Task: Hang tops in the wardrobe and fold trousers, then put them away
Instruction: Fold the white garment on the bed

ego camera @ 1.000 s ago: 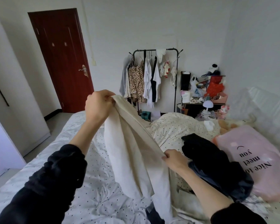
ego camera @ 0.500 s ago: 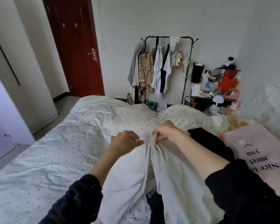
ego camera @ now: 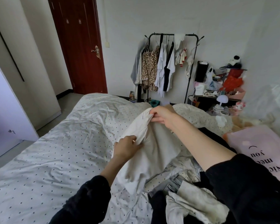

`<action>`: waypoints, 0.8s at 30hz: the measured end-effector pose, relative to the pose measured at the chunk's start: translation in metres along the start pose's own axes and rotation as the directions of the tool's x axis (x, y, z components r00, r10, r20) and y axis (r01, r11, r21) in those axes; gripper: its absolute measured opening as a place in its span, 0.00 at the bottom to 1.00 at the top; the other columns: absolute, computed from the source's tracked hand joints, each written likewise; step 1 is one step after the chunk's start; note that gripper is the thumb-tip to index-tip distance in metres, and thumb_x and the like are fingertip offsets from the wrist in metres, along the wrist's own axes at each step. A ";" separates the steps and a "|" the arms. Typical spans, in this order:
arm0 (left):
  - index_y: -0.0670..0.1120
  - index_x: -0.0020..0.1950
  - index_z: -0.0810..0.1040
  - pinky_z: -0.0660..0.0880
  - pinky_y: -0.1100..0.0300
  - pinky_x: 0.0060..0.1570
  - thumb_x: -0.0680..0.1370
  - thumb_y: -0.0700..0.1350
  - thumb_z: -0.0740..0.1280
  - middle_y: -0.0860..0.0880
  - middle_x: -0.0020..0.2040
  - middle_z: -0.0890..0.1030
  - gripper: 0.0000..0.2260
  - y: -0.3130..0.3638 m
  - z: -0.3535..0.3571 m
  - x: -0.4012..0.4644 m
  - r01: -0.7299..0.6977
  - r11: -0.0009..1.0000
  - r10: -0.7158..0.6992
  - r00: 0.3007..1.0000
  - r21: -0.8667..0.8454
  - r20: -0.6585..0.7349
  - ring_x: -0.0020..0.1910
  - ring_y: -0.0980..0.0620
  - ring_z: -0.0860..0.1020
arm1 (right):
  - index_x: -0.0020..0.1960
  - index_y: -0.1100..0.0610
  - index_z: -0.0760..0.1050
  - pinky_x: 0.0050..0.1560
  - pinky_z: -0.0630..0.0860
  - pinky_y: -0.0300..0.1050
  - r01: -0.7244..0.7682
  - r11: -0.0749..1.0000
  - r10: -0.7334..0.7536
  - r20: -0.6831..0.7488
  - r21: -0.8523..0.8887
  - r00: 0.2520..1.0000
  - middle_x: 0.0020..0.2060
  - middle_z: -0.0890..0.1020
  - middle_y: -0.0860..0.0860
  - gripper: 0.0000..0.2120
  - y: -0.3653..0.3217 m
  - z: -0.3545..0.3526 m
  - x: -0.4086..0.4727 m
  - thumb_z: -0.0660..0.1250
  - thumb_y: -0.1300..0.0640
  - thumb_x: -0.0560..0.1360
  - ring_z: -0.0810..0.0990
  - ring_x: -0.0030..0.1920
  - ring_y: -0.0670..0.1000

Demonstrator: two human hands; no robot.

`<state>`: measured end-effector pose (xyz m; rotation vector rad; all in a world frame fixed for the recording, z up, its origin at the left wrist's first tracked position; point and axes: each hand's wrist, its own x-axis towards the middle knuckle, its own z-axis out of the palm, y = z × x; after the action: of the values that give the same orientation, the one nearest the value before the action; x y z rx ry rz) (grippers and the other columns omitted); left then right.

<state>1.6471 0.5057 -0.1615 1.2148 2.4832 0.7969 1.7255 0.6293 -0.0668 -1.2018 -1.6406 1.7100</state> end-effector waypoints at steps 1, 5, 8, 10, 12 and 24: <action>0.48 0.33 0.66 0.70 0.53 0.49 0.75 0.53 0.67 0.49 0.35 0.75 0.16 0.001 -0.002 0.003 -0.016 1.000 0.016 1.000 0.009 -0.026 0.48 0.43 0.77 | 0.51 0.67 0.76 0.21 0.71 0.32 0.036 0.999 -0.036 -0.010 -0.011 0.999 0.53 0.81 0.62 0.07 -0.003 0.000 0.001 0.63 0.69 0.73 0.82 0.43 0.55; 0.44 0.29 0.68 0.64 0.58 0.33 0.73 0.45 0.71 0.47 0.29 0.70 0.17 0.008 -0.005 0.012 0.086 0.940 -0.094 0.995 -0.330 -0.008 0.32 0.47 0.69 | 0.55 0.71 0.77 0.45 0.79 0.40 0.219 0.951 -0.210 0.066 -0.218 0.976 0.53 0.80 0.65 0.12 0.002 -0.005 0.003 0.65 0.64 0.75 0.81 0.45 0.56; 0.40 0.32 0.75 0.67 0.68 0.23 0.71 0.40 0.73 0.45 0.31 0.76 0.11 0.020 -0.016 0.021 0.277 0.622 -0.273 0.953 -0.732 0.129 0.24 0.53 0.73 | 0.62 0.67 0.73 0.61 0.72 0.51 0.329 0.808 -0.323 0.099 -0.488 0.941 0.60 0.77 0.62 0.20 0.033 -0.021 -0.005 0.62 0.52 0.78 0.78 0.56 0.57; 0.41 0.34 0.74 0.64 0.71 0.15 0.72 0.39 0.73 0.47 0.26 0.76 0.10 0.026 -0.028 0.028 0.355 0.451 -0.344 0.916 -0.819 0.207 0.16 0.59 0.71 | 0.68 0.58 0.69 0.66 0.69 0.54 0.269 0.771 -0.290 0.058 -0.577 0.955 0.66 0.73 0.53 0.24 0.065 -0.038 -0.011 0.60 0.44 0.78 0.73 0.64 0.52; 0.43 0.35 0.72 0.63 0.71 0.14 0.73 0.39 0.71 0.50 0.22 0.75 0.10 0.033 -0.036 0.035 0.377 0.355 -0.360 0.900 -0.856 0.247 0.14 0.61 0.70 | 0.70 0.55 0.65 0.62 0.72 0.51 0.157 0.824 -0.145 0.065 -0.544 0.987 0.68 0.70 0.51 0.31 0.097 -0.055 -0.020 0.62 0.38 0.75 0.72 0.63 0.51; 0.48 0.35 0.73 0.65 0.71 0.20 0.74 0.44 0.71 0.53 0.26 0.77 0.10 0.040 -0.058 0.043 0.456 0.213 -0.353 0.861 -0.864 0.367 0.21 0.58 0.75 | 0.74 0.52 0.62 0.70 0.57 0.63 -0.226 0.973 0.230 0.232 -0.045 0.945 0.73 0.64 0.50 0.43 0.165 -0.071 -0.039 0.69 0.35 0.64 0.63 0.72 0.52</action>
<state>1.6200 0.5384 -0.0906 0.0989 1.5109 1.6023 1.8417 0.6083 -0.2078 -1.2798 -1.7090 2.0542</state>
